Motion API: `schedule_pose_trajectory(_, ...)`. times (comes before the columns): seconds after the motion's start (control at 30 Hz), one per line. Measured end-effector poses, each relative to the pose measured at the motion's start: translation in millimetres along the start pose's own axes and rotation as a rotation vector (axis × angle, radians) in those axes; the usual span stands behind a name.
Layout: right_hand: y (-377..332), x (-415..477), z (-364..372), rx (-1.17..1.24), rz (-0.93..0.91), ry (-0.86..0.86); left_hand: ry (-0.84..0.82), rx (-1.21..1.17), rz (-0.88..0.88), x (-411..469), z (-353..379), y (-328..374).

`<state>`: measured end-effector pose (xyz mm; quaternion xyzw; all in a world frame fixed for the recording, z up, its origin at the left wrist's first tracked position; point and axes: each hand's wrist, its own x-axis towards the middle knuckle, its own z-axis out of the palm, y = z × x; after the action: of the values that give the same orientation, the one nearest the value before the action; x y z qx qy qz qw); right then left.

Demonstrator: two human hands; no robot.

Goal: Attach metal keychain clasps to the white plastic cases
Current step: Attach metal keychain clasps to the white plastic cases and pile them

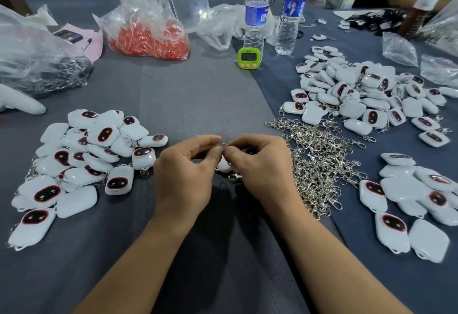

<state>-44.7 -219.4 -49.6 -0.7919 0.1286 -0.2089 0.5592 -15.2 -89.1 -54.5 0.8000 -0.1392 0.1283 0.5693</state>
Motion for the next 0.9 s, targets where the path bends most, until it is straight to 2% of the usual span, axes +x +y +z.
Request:
schedule_pose_trajectory(0.13,0.2,3.1,-2.0,0.092,0.083,-0.036,-0.084,-0.099,-0.088,5.1,-2.2,-1.7)
schedule_pose_trajectory(0.3,-1.5,0.4,-2.6,-0.09,-0.023,-0.048,-0.051,0.003,-0.034,5.4,-4.8,-1.9)
schedule_pose_trajectory(0.43,-2.1,-1.2,-3.8,-0.186,-0.078,-0.016,-0.01,0.342,0.265,1.5,-5.8,-1.6)
schedule_pose_trajectory(0.5,-1.6,-0.4,-2.8,-0.173,-0.069,-0.027,0.032,0.429,0.362,-0.1,-5.6,-3.2)
schedule_pose_trajectory(0.57,-0.4,1.0,-0.9,-0.117,-0.046,-0.033,0.048,0.383,0.303,-0.5,-6.5,-3.6)
schedule_pose_trajectory(0.67,1.9,3.4,1.5,0.014,0.018,-0.038,0.008,0.2,0.074,3.3,-6.1,-4.3)
schedule_pose_trajectory(0.73,2.8,5.2,1.7,0.09,0.052,-0.048,-0.028,0.065,-0.002,6.4,-4.6,-5.1)
schedule_pose_trajectory(0.8,2.8,6.6,0.4,0.085,0.053,-0.066,-0.041,-0.029,-0.043,9.1,-4.9,-5.1)
schedule_pose_trajectory(0.9,3.0,6.9,-1.3,-0.026,0.024,-0.067,-0.055,-0.012,-0.048,10.6,-3.5,-6.4)
